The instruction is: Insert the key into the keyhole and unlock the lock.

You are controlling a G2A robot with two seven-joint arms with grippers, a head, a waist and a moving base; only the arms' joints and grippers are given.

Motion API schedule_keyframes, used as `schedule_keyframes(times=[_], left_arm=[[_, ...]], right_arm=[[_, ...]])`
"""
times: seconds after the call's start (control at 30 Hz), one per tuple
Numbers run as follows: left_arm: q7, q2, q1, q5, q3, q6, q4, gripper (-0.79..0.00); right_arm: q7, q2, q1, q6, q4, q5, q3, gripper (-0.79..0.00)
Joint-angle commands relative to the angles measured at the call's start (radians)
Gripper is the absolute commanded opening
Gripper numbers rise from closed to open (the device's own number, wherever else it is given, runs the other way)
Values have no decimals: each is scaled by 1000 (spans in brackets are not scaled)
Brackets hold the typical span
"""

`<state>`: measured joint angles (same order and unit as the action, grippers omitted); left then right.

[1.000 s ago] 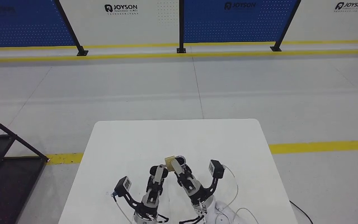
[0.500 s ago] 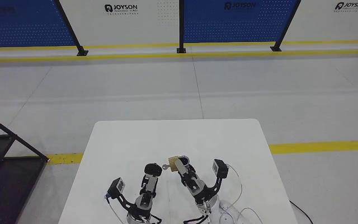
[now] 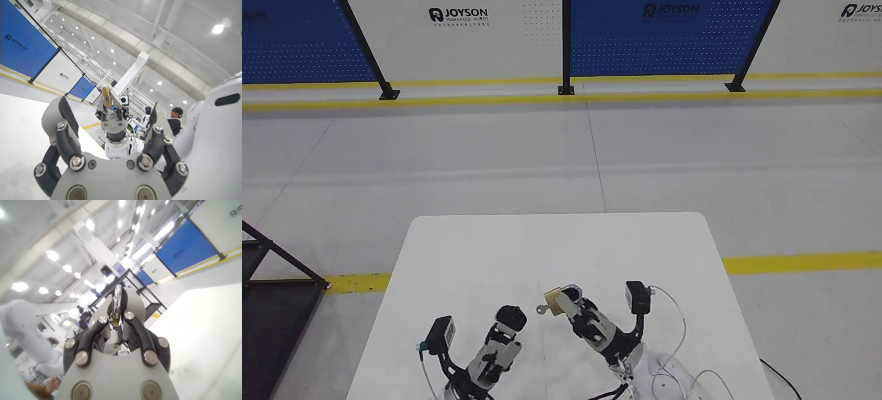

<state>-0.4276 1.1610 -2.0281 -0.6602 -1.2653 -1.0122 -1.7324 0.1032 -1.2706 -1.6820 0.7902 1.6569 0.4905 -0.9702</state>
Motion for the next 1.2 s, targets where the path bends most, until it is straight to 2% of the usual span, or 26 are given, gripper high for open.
schedule_keyframes(times=[0.0, 0.07, 0.3, 0.33, 0.4, 0.43, 0.8, 0.9, 1.1, 1.17], left_arm=[[16, -7, 4, 13, 3, 0, 0, -243], [25, -10, 10, 21, 8, 0, 5, -243], [52, -15, 33, 26, 30, 0, 27, -326], [55, -15, 37, 25, 33, 0, 31, -379], [56, -13, 44, 22, 38, 0, 37, -413], [56, -13, 46, 21, 40, 0, 39, -459], [60, -8, 56, 12, 46, 24, 40, -517], [59, -7, 57, 14, 46, 30, 40, -570], [60, -5, 58, 19, 46, 40, 42, -588], [62, -4, 59, 19, 46, 43, 41, -653]], right_arm=[[-30, 2, -2, -8, 7, -16, 2, -785], [-50, 4, -1, -21, 13, -27, 2, -785], [-89, 7, 2, -35, 23, -57, 8, -785], [-90, 7, 2, -38, 24, -58, 8, -785], [-93, 8, 2, -41, 26, -56, 10, -785], [-95, 8, 3, -42, 27, -55, 10, -785], [-107, 11, 3, -60, 34, -39, 13, -785], [-106, 12, 1, -66, 36, -33, 13, -785], [-107, 14, 0, -70, 36, -27, 15, -785], [-107, 14, 0, -71, 37, -27, 15, -785]])
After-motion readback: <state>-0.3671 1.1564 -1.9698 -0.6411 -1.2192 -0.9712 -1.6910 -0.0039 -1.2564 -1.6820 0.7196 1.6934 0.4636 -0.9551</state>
